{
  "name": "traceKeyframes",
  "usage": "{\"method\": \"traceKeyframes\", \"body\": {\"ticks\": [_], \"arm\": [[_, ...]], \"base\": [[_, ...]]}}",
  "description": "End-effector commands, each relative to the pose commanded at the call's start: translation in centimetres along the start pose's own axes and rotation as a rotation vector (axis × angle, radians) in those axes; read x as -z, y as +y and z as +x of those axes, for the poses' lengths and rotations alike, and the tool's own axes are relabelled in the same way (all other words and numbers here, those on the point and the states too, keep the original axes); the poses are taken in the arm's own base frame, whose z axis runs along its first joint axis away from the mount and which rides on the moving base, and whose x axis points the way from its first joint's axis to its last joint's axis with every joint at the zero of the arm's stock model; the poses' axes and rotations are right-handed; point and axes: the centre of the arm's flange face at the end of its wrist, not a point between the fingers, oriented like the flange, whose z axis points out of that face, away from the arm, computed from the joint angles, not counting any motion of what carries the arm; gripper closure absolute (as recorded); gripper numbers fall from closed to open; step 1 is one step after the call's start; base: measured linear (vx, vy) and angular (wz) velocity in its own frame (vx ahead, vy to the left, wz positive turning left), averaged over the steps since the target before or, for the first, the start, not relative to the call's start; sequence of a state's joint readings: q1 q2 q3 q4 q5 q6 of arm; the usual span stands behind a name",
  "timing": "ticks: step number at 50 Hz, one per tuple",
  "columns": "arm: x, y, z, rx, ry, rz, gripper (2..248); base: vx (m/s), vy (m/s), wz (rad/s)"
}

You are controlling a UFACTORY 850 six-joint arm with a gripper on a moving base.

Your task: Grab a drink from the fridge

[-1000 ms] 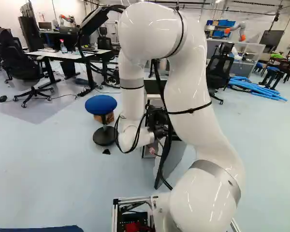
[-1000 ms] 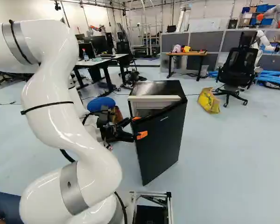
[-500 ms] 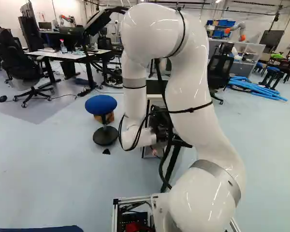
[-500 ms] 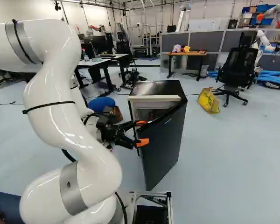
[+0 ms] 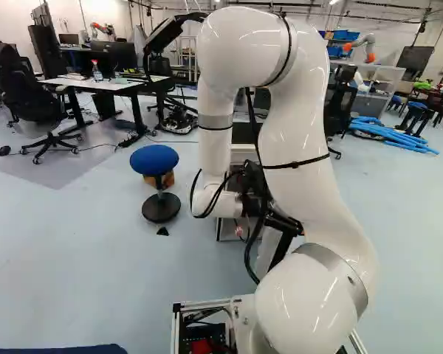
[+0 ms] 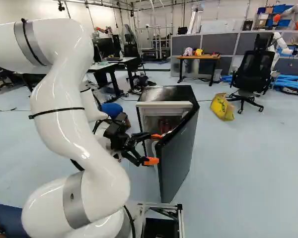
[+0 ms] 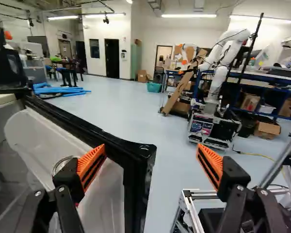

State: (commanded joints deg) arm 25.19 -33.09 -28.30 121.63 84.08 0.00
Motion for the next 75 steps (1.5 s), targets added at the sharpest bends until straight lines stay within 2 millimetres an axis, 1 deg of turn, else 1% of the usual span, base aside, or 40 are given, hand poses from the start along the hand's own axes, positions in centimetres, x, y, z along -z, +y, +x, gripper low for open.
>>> {"method": "traceKeyframes", "body": {"ticks": [19,35,59,75], "arm": [[-1.8,-2.1,0.9,-0.051,-0.032,-0.099,3],[-3.9,-4.4,1.8,-0.105,-0.071,-0.19,3],[-7.8,-7.6,2.9,-0.192,-0.14,-0.329,3],[-11.0,-9.7,3.9,-0.253,-0.158,-0.424,3]], "base": [[0.0,0.0,0.0],[0.0,0.0,0.0],[0.0,0.0,0.0],[0.0,0.0,0.0]]}}
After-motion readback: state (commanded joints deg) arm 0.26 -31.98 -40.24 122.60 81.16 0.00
